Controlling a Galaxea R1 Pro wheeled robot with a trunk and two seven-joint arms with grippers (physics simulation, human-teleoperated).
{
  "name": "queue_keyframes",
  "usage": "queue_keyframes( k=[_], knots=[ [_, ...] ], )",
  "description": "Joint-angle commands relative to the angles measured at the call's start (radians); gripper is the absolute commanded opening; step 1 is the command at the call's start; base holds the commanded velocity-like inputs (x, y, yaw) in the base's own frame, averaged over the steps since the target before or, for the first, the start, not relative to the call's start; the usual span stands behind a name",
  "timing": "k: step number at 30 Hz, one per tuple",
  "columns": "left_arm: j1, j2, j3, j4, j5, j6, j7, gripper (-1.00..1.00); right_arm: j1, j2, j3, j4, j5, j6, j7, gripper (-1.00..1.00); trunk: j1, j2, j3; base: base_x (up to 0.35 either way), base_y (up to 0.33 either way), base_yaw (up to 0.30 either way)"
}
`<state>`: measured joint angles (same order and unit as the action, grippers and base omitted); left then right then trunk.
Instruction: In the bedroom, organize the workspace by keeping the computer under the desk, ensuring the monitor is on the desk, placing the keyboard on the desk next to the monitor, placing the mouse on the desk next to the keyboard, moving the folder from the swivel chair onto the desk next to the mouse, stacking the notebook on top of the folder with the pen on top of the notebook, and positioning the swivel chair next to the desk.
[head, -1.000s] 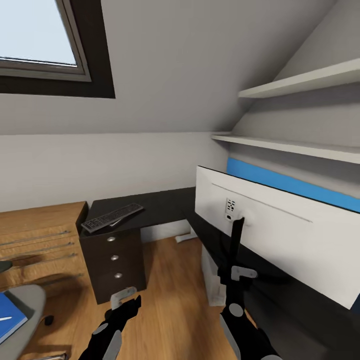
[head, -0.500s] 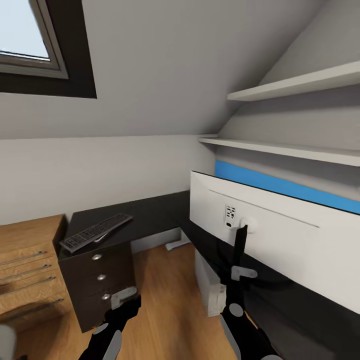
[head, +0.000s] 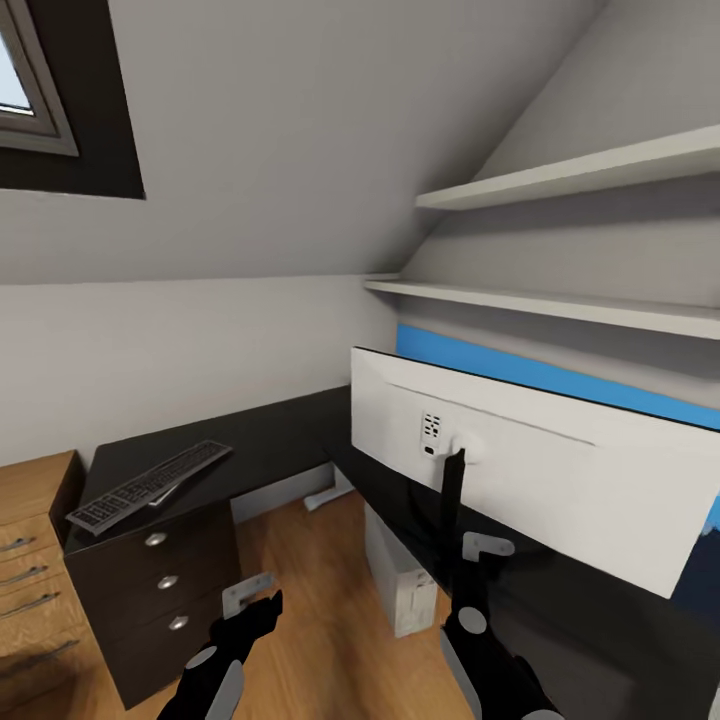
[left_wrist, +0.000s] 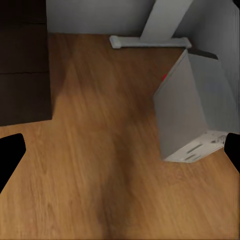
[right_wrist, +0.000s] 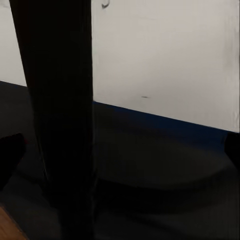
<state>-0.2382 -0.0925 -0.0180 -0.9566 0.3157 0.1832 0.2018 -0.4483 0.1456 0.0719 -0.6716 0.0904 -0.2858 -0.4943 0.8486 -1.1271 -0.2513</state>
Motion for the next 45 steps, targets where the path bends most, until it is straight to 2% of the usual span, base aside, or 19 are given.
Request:
queue_keyframes(
  k=[1,13,19,23,24,28,29,31,32,38,45],
  knots=[
    [0.0,0.0,-0.002,-0.002,0.009,0.004,0.007,1.0,-0.001,0.0,0.002,0.001,0.009,0.002,-0.009,1.0,0.0,-0.001,0.0,0.0,0.185,-0.246],
    [-0.001,0.0,-0.002,-0.002,0.009,0.005,0.007,1.0,-0.001,0.0,0.003,0.001,0.009,0.002,-0.009,1.0,0.0,-0.001,0.01,0.0,0.28,-0.255],
    [0.0,0.0,-0.001,-0.002,0.009,0.006,0.006,1.0,-0.001,0.0,0.003,0.002,0.009,0.002,-0.009,1.0,0.0,-0.001,0.012,0.0,0.082,-0.248],
    [0.0,0.0,-0.001,-0.001,0.009,0.007,0.005,1.0,-0.001,0.001,0.019,0.004,0.009,0.002,-0.009,1.0,0.0,-0.001,0.012,0.0,0.016,-0.085],
    [0.0,0.0,-0.002,0.003,0.01,0.006,0.006,1.0,-0.001,0.001,0.047,0.004,0.01,0.002,-0.01,1.0,0.0,-0.001,0.012,0.0,0.003,-0.013],
    [0.0,0.002,-0.002,0.039,0.011,0.005,0.007,1.0,-0.001,0.001,0.06,0.004,0.01,0.002,-0.01,1.0,0.0,-0.001,0.012,0.0,0.001,-0.007],
    [0.001,0.013,-0.001,0.195,0.01,-0.038,0.006,1.0,0.0,0.0,0.065,0.002,0.006,0.002,-0.012,1.0,0.0,-0.001,0.012,0.0,0.0,0.0],
    [0.001,0.021,-0.001,0.221,0.01,-0.083,0.004,1.0,0.0,0.0,0.066,0.002,0.005,0.002,-0.012,1.0,0.0,-0.001,0.012,0.0,0.0,0.0],
    [0.001,0.031,-0.001,0.249,0.01,-0.14,0.003,1.0,0.0,0.001,0.067,0.002,0.004,0.004,-0.013,1.0,0.0,-0.001,0.012,0.0,0.0,0.0],
    [0.002,0.048,-0.002,0.356,0.007,-0.31,0.001,1.0,-0.001,0.006,0.069,0.004,-0.004,0.02,-0.012,1.0,0.0,-0.001,0.012,0.0,0.0,0.0],
    [0.002,0.054,-0.002,0.389,0.004,-0.359,0.0,1.0,-0.043,0.013,0.069,0.009,-0.035,0.075,-0.011,1.0,0.0,-0.001,0.012,0.0,0.0,0.0]
  ],
)
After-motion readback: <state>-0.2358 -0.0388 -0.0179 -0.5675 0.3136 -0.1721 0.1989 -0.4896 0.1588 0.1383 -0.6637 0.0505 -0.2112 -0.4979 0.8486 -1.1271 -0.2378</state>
